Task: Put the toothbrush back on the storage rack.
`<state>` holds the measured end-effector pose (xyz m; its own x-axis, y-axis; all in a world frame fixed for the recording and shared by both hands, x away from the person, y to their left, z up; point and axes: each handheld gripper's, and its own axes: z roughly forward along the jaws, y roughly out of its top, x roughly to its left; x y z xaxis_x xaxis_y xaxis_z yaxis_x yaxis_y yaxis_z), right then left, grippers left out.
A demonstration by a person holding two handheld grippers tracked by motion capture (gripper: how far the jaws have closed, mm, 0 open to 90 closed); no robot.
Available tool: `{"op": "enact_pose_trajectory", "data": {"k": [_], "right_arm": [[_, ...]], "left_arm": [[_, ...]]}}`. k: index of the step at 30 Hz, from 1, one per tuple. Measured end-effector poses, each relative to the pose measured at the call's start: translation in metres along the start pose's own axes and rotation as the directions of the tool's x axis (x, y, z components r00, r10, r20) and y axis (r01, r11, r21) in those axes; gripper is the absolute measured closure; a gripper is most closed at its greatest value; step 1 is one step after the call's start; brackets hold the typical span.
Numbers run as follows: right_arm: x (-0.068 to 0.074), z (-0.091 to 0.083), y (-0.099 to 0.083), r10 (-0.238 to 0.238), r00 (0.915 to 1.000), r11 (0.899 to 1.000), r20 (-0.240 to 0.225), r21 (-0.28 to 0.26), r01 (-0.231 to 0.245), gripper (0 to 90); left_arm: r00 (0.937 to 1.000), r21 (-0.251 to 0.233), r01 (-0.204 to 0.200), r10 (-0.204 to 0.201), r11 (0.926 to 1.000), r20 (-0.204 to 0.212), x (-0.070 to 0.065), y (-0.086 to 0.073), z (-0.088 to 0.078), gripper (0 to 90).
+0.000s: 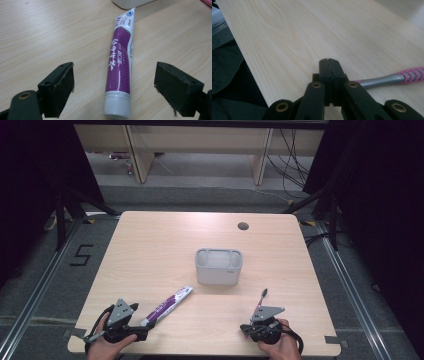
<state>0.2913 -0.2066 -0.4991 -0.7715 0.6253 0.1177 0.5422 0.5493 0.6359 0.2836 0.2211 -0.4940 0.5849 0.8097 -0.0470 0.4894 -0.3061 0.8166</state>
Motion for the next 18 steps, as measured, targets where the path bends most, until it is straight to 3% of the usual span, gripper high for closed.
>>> {"op": "enact_pose_trajectory", "data": {"k": [7,8,9,18], "right_arm": [[-0.007,-0.015,-0.014,0.027,0.9995,1.000,0.016,0.004,-0.027,90.0],[-0.008,-0.014,-0.016,0.029,0.9995,0.999,0.014,-0.019,-0.029,90.0],[-0.008,-0.018,-0.018,0.056,0.9980,0.998,0.029,-0.005,-0.055,90.0],[-0.018,-0.034,-0.034,0.068,0.9949,0.997,0.075,-0.030,-0.066,90.0]], "left_arm": [[1.0000,0.000,0.000,0.000,1.0000,-0.001,0.000,0.000,0.000,16.0],[1.0000,0.001,0.000,0.000,1.0000,-0.001,0.000,0.000,0.000,15.9],[1.0000,-0.001,0.003,-0.003,1.0000,-0.001,0.000,0.000,0.000,16.0],[0.9999,-0.005,0.011,-0.011,0.9999,-0.002,0.000,0.000,0.001,15.9]]}}
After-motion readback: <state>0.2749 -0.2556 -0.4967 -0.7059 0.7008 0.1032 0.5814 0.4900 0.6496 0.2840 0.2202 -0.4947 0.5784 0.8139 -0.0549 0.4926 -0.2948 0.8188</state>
